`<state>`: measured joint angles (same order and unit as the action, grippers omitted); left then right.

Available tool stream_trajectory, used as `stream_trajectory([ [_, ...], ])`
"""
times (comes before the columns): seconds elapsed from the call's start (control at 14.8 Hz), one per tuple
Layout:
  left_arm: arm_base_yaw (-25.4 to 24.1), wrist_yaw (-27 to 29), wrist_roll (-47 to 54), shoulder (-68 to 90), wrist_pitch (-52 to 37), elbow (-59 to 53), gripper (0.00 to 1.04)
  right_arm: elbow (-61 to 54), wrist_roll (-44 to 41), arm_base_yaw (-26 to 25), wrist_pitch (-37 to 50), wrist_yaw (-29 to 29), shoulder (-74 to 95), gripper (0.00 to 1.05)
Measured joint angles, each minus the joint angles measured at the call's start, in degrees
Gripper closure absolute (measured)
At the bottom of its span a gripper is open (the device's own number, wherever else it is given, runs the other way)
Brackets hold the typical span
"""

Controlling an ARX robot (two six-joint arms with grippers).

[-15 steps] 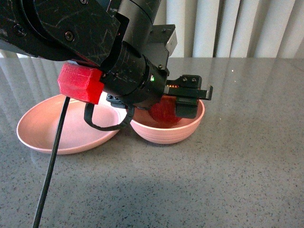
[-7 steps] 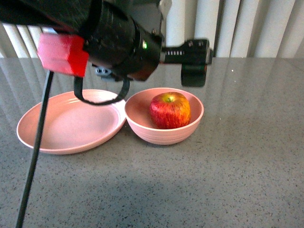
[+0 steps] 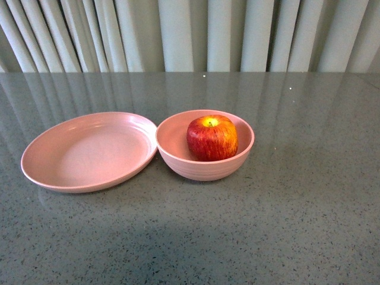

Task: Move apple from plate to bowl

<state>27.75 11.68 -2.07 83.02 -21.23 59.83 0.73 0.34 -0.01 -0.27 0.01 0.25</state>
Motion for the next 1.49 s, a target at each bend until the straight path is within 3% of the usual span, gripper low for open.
stream_trajectory([
  [0.07, -1.29, 9.05, 0.98, -5.9, -4.59, -5.92, 0.22, 0.0, 0.0, 0.0, 0.0, 0.0, 0.0, 0.07],
  [0.14, -3.91, 11.43, 1.03, -11.02, -7.15, -12.61, 0.35, 0.0, 0.0, 0.0, -0.02, 0.02, 0.0, 0.07],
  [0.27, -9.38, 7.32, 1.05, -18.05, -11.37, -27.15, 0.65, 0.0, 0.0, 0.0, -0.02, 0.0, 0.0, 0.07],
  [0.47, -13.62, 2.29, 1.07, -25.4, -14.23, -37.33, 0.98, 0.0, 0.0, 0.0, -0.02, 0.02, 0.0, 0.07],
  [0.54, -15.37, 1.01, 1.09, -28.06, -14.8, -40.26, 1.03, 0.0, 0.0, 0.0, 0.0, 0.02, 0.0, 0.07],
  [1.02, -22.6, -6.4, 1.09, -43.06, -11.41, -53.18, 1.04, 0.0, 0.0, 0.0, 0.0, 0.02, 0.0, 0.07],
  [1.08, -25.99, -10.62, 1.16, -45.33, -10.19, -54.05, 1.04, 0.0, 0.0, 0.0, -0.02, 0.02, 0.0, 0.07],
  [1.15, -28.06, -10.75, 1.16, -47.25, -9.11, -54.82, 1.04, 0.0, 0.0, 0.0, 0.0, 0.02, 0.0, 0.07],
  [1.49, -27.58, -11.67, 1.22, -55.95, -3.04, -57.4, 1.04, 0.0, 0.0, 0.0, 0.0, 0.0, 0.0, 0.07],
])
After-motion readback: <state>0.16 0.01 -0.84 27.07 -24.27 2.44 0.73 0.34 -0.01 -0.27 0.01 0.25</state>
